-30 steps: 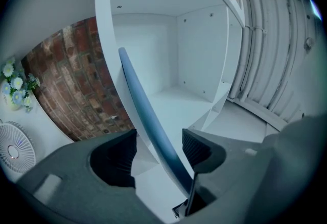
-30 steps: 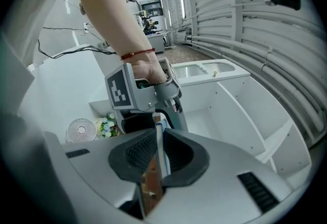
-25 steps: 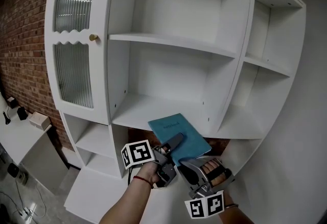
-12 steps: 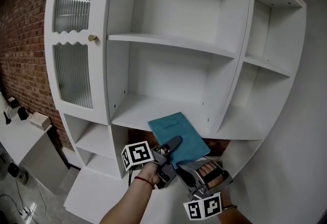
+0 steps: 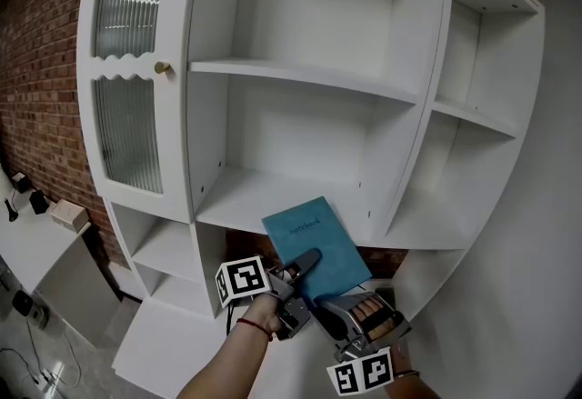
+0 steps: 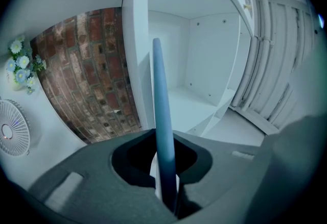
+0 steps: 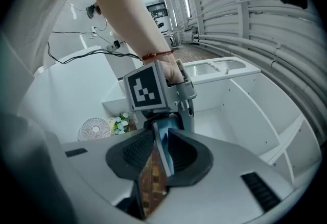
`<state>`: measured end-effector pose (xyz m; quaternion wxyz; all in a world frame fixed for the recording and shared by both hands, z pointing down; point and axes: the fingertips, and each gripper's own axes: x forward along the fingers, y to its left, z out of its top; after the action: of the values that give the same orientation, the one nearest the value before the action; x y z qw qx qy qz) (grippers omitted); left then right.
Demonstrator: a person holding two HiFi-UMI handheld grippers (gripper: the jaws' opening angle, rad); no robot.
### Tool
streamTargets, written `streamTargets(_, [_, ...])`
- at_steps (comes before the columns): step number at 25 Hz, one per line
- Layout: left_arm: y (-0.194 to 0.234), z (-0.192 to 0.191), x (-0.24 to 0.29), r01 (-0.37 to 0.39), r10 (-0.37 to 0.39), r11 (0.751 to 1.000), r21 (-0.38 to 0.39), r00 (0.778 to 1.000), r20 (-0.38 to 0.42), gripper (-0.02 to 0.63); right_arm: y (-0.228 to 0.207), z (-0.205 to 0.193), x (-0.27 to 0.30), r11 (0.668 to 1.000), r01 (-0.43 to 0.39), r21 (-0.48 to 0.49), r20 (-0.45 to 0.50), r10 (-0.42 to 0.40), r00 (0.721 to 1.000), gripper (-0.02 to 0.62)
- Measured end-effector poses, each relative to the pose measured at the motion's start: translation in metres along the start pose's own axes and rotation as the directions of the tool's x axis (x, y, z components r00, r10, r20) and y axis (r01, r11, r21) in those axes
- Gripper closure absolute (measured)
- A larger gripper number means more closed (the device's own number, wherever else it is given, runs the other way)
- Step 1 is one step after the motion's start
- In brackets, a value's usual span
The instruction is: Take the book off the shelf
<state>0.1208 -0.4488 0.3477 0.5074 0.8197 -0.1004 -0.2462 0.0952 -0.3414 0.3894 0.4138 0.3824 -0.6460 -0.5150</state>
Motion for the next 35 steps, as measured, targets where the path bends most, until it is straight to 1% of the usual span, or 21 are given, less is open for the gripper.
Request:
streamTargets(2, [0.000, -0.001, -0.001, 0.005, -0.005, 1.000, 0.000, 1.000, 0.001, 0.565, 0.001, 0.000, -0.003, 1.000, -0.001, 0.023, 0.006, 0.001, 1.000, 0.499])
streamTargets(5, [-0.001, -0.002, -0.003, 0.011, -0.011, 1.000, 0.015, 1.000, 0.004, 0.565, 0.003, 0.000, -0.008, 0.995, -0.010, 0.100, 0.034, 0.007, 0.999, 0.499])
streamTargets(9, [0.000, 0.000, -0.007, 0.015, -0.015, 0.999, 0.030, 1.000, 0.008, 0.565, -0.002, -0.001, -0.014, 0.978, -0.011, 0.208, 0.064, -0.003, 0.998, 0.499])
streamTargets(11, [0.001, 0.001, -0.009, 0.015, -0.016, 0.999, 0.036, 1.000, 0.007, 0.565, -0.006, -0.001, -0.018, 0.961, -0.011, 0.275, 0.086, -0.013, 0.996, 0.499])
streamTargets(13, [0.000, 0.000, -0.012, 0.016, -0.016, 0.999, 0.049, 1.000, 0.004, 0.565, -0.013, -0.001, -0.021, 0.932, -0.012, 0.363, 0.110, -0.029, 0.994, 0.499])
streamTargets(15, [0.000, -0.001, -0.015, 0.017, -0.017, 0.998, 0.061, 1.000, -0.003, 0.565, -0.019, -0.003, -0.023, 0.895, -0.013, 0.446, 0.126, -0.048, 0.991, 0.499])
streamTargets(19, [-0.001, -0.006, -0.020, 0.024, -0.022, 0.996, 0.085, 0.999, -0.024, 0.565, -0.025, -0.007, -0.024, 0.828, -0.021, 0.561, 0.145, -0.073, 0.987, 0.499])
streamTargets(22, [-0.001, -0.011, -0.026, 0.027, -0.024, 0.994, 0.105, 0.999, -0.035, 0.565, -0.027, -0.008, -0.024, 0.759, -0.038, 0.650, 0.167, -0.094, 0.981, 0.499])
streamTargets(26, [0.002, -0.016, -0.035, 0.026, -0.023, 0.995, 0.097, 0.999, -0.038, 0.565, -0.023, -0.009, -0.023, 0.691, -0.056, 0.721, 0.174, -0.102, 0.980, 0.499])
streamTargets(29, [0.003, -0.021, -0.043, 0.025, -0.021, 0.995, 0.098, 0.999, -0.041, 0.565, -0.021, -0.008, -0.023, 0.619, -0.069, 0.782, 0.185, -0.126, 0.975, 0.505])
streamTargets(30, [0.003, -0.023, -0.045, 0.026, -0.022, 0.995, 0.098, 0.999, -0.043, 0.565, -0.020, -0.008, -0.024, 0.600, -0.074, 0.797, 0.190, -0.133, 0.973, 0.514])
streamTargets(35, [-0.002, -0.037, -0.058, 0.050, -0.047, 0.997, 0.054, 0.997, -0.057, 0.565, -0.014, -0.002, -0.025, 0.539, -0.091, 0.837, 0.204, -0.154, 0.967, 0.563])
